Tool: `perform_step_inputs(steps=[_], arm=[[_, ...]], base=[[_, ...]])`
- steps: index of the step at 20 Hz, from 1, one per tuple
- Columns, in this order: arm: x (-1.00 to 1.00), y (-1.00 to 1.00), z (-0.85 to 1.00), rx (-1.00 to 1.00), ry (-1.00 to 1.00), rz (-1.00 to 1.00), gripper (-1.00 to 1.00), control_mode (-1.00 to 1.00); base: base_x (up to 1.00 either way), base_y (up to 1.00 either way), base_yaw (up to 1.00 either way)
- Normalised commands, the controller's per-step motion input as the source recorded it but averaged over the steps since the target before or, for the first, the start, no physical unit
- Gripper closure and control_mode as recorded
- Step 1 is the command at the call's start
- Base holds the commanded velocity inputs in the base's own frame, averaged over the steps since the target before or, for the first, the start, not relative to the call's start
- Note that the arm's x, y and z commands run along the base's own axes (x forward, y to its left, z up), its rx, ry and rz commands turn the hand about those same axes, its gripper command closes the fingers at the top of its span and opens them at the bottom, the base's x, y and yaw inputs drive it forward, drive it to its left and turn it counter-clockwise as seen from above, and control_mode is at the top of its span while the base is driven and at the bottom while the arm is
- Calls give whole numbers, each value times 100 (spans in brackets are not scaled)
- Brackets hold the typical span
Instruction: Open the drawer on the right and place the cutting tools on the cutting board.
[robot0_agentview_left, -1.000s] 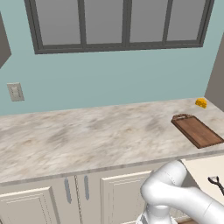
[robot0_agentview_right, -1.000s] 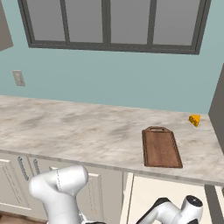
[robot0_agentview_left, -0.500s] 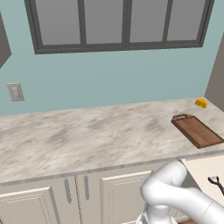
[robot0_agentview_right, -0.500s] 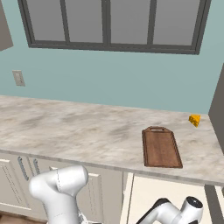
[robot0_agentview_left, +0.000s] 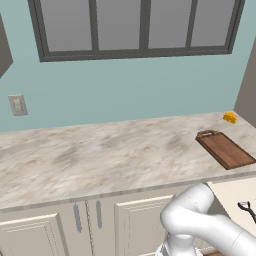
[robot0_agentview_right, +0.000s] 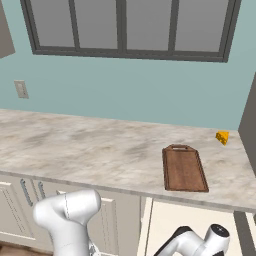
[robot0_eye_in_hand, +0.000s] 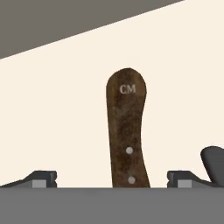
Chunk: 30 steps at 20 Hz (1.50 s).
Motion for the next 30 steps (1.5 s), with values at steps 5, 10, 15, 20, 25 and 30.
perform_step_inputs(steps=[5, 10, 15, 20, 25, 30], arm=[[0, 0, 0, 0, 0, 0, -100, -100], [0, 9, 0, 2, 0, 0, -100, -100], [0, 15, 0, 1, 0, 0, -100, -100], [0, 4, 0, 0, 0, 0, 100, -100], [0, 0, 0, 0, 0, 0, 100, -100], [0, 0, 0, 0, 0, 0, 100, -100]], base=[[0, 0, 0], [0, 0, 0], [0, 0, 0], [0, 0, 0], [0, 0, 0], [0, 0, 0]])
